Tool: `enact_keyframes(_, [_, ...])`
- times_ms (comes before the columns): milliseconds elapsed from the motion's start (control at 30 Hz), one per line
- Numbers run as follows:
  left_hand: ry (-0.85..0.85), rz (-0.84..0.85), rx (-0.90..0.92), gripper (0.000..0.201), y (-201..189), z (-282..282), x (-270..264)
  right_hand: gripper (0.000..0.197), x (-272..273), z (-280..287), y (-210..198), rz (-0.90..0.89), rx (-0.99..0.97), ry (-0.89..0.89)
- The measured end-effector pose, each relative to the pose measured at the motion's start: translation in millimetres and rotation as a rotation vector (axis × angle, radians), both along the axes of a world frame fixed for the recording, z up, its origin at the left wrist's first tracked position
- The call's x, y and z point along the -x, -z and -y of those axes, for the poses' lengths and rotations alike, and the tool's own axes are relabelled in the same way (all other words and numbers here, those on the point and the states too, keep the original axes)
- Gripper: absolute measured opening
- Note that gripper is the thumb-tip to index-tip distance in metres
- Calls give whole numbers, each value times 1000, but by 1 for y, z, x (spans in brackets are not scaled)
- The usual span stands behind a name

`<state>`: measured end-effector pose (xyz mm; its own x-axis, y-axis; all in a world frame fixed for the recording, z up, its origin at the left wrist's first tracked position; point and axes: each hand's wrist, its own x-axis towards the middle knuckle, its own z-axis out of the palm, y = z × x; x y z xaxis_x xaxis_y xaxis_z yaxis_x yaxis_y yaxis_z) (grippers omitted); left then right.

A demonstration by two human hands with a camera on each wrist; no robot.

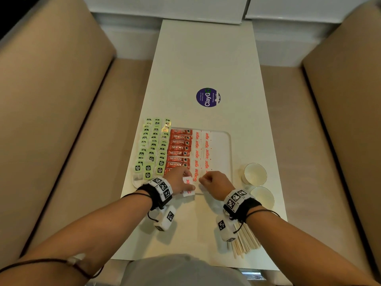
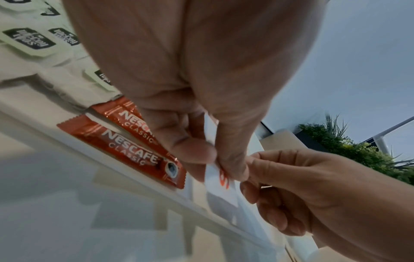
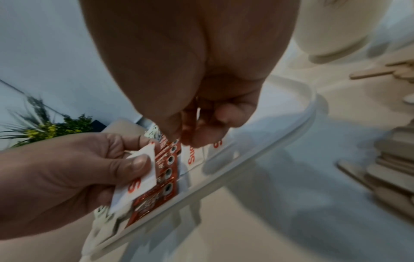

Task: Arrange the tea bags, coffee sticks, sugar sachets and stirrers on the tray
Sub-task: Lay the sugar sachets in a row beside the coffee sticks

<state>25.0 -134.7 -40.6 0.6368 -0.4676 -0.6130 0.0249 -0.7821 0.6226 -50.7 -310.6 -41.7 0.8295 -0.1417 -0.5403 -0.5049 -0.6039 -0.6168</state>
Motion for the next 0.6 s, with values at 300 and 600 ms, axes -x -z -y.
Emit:
enact_keyframes(300, [94, 74, 30, 43, -5, 4, -5, 23, 2, -5, -2, 60, -126, -80])
enact_keyframes(600, [12, 173, -1, 11, -7, 6, -9, 27, -1, 7, 12, 21, 11, 82])
